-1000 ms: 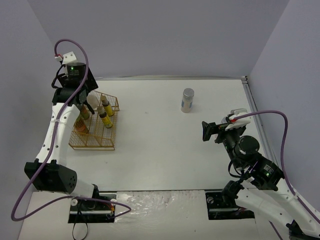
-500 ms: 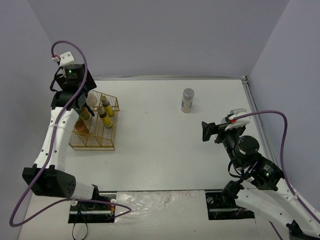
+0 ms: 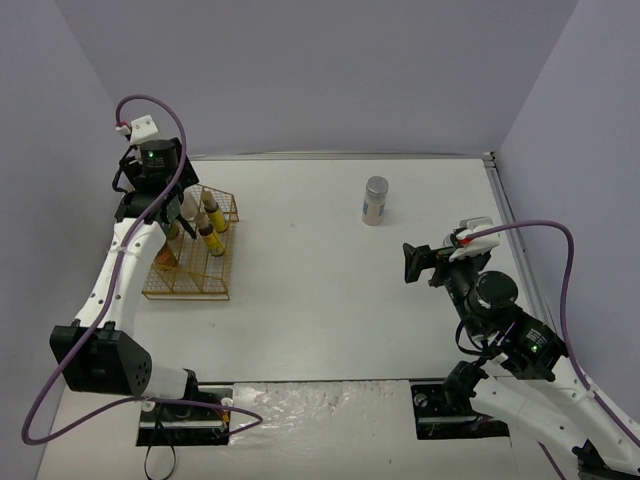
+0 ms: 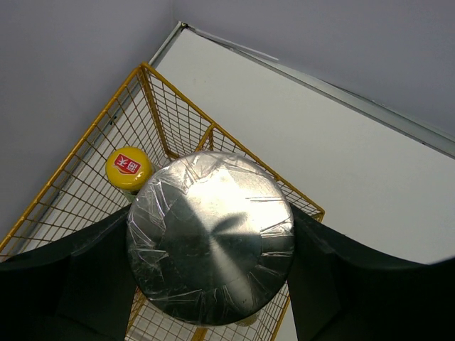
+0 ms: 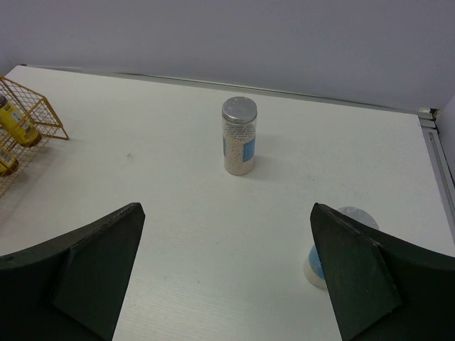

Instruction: Organize the condiment bottles

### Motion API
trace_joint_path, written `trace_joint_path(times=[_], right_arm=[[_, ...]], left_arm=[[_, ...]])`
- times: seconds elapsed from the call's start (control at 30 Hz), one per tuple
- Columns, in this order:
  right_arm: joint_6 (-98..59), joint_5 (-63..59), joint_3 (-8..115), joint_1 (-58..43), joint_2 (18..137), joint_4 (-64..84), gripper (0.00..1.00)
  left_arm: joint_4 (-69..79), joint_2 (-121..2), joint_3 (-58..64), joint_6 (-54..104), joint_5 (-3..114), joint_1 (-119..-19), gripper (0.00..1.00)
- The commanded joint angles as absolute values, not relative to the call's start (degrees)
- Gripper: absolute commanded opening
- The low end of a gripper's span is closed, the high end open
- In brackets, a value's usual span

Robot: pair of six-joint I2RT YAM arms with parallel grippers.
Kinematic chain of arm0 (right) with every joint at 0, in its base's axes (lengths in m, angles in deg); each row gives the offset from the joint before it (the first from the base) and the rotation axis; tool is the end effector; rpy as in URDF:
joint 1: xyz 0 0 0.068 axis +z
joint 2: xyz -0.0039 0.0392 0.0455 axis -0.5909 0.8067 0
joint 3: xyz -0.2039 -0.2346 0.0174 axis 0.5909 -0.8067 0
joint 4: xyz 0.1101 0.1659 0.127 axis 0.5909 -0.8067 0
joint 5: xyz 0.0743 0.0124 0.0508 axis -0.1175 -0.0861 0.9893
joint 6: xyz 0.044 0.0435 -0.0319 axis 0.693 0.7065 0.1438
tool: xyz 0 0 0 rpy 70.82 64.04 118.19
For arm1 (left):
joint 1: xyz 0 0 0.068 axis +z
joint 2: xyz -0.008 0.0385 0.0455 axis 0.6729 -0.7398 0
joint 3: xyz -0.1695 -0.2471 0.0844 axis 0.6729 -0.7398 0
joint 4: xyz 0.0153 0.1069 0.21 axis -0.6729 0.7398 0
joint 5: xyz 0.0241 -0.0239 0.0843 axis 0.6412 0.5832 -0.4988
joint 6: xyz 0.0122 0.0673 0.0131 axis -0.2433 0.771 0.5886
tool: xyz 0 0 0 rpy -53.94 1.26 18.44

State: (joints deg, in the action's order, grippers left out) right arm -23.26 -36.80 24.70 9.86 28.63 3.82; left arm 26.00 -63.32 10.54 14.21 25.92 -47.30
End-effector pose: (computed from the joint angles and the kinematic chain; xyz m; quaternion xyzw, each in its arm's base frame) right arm 0.0745 0.0397 0.4057 -0.0670 0.6571 0.1619 0.7331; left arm 0.3027 -0.0059 0.4321 -0.2268 0.7732 0.0107 0.5921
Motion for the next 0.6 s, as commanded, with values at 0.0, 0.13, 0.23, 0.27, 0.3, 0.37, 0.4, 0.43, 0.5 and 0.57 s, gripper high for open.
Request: trace_joint_path(times=[0.0,0.13,0.23,0.27,0.3,0.37,0.4,0.43,0.5,0.57], right_arm=[[-24.11,-36.34,24.75,9.48,29.37,8.85,1.00],[-24.11,-36.13,24.75,9.48,29.41,8.85,1.00],[-24.25,-36.17,24.75,9.48,29.32,8.85,1.00],[-24.29,-36.21,24.75,9.48,29.33,8.85,1.00],[-24.29,-36.21,24.75,9.48,29.39,8.85,1.00],[-24.27,-36.21,24.78,9.48,29.43,8.85,1.00],[-24.23,-36.21,24.81,9.48,29.47,8.85,1.00],[-24.21,-36.21,24.83,9.48,29.49,8.85,1.00],[-24.29,-36.21,24.76,9.48,29.41,8.85,1.00],[-24.38,-36.23,24.75,9.48,29.41,8.85,1.00]], left_arm=[[13.79,-61.70,10.63,14.39,23.97,-47.17,0.00],[11.58,-62.41,9.16,14.72,23.26,-47.21,0.00],[9.88,-62.48,8.15,15.05,22.88,-47.61,0.00],[9.55,-62.53,7.69,15.17,22.70,-47.76,0.00],[9.30,-62.59,7.44,15.11,22.64,-47.94,0.00],[9.27,-62.98,7.31,15.15,22.37,-48.27,0.00],[9.34,-63.26,7.24,15.12,22.27,-48.41,0.00],[9.42,-63.51,7.16,15.04,22.11,-48.56,0.00],[9.65,-63.74,6.93,14.58,21.42,-48.87,0.00],[9.20,-63.75,6.41,14.26,21.22,-49.26,0.00]])
